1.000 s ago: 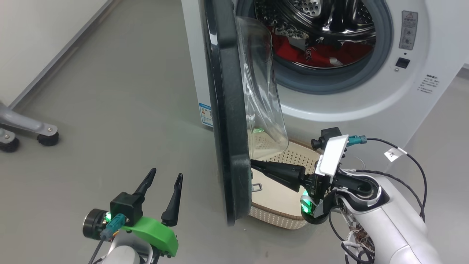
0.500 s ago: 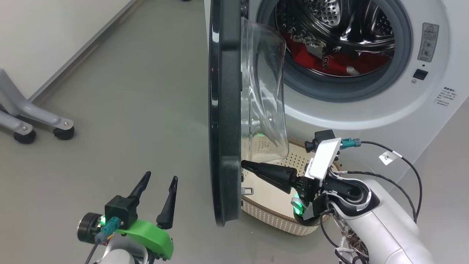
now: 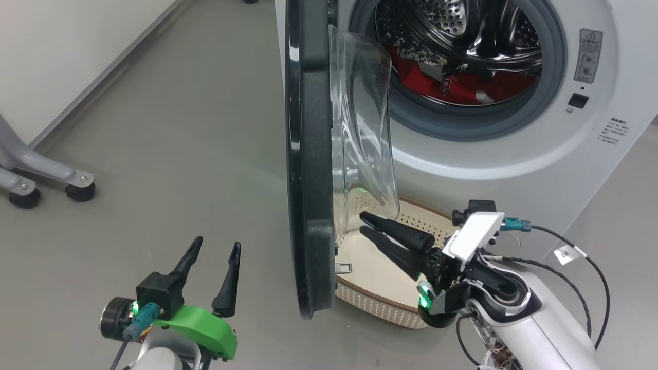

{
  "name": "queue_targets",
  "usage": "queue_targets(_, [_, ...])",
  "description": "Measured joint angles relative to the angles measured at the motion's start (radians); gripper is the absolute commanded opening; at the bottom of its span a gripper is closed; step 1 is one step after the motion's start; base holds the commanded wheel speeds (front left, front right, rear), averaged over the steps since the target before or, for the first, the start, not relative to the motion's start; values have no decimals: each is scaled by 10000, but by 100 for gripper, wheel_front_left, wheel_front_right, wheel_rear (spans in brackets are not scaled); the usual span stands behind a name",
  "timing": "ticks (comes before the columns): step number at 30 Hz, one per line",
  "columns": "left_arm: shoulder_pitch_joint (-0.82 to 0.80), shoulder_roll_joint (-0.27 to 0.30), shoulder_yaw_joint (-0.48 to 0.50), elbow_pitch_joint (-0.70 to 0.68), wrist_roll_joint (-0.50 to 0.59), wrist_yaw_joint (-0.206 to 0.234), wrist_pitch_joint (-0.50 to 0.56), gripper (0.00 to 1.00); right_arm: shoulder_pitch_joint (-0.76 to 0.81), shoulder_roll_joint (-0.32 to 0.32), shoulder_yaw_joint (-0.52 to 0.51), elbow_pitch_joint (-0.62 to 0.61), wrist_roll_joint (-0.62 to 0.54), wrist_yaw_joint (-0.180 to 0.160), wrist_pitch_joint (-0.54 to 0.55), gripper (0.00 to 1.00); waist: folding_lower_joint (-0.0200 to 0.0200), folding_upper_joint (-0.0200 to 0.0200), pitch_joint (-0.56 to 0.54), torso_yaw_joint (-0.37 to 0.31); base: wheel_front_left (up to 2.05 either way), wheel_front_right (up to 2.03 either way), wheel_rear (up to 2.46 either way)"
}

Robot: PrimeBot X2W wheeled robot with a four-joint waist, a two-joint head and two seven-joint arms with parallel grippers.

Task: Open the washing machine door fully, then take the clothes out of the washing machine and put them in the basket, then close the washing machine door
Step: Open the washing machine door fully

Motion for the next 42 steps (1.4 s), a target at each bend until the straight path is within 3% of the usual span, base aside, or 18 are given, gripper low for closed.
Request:
queue_targets(4, [29, 4, 19, -48, -2, 38, 0, 100, 474, 6, -224, -155, -119, 0, -633, 100, 0, 0, -8, -70, 0, 0, 0])
queue_targets(12, [217, 6, 40, -121, -29, 79, 0, 100, 1086, 2, -1074, -512, -2209, 0, -2767, 100, 0, 0, 18, -198, 0, 0, 0])
queue_targets(19, [260, 23, 94, -215, -44, 127, 0, 100, 1307, -943, -1108, -823, -5354, 0, -5185, 100, 0, 0, 90, -313, 0, 0, 0])
queue_targets(28, [268, 35, 109, -263, -104, 130, 0, 100, 1297, -2224, 460, -1014, -9996, 4, -8105, 100, 0, 0, 111, -391, 0, 0, 0])
queue_targets(30, [270, 35, 107, -272, -104, 130, 0, 100, 1304, -2234, 495, -834, -10581, 4, -8773, 100, 0, 0, 104, -402, 0, 0, 0])
queue_targets(33, [275, 38, 104, -280, -104, 130, 0, 100, 1341, -2255, 650, -445, -11823, -65, -8705, 100, 0, 0, 81, -420, 0, 0, 0])
queue_targets(37, [288, 42, 102, -290, -104, 130, 0, 100, 1476, -2157, 579, -341, -12667, -523, -8498, 100, 0, 0, 49, -435, 0, 0, 0])
queue_targets(42, [374, 59, 100, -305, -104, 159, 2, 100, 1610, -1622, -462, -901, -13574, -1034, -8395, 100, 1, 0, 9, -478, 0, 0, 0])
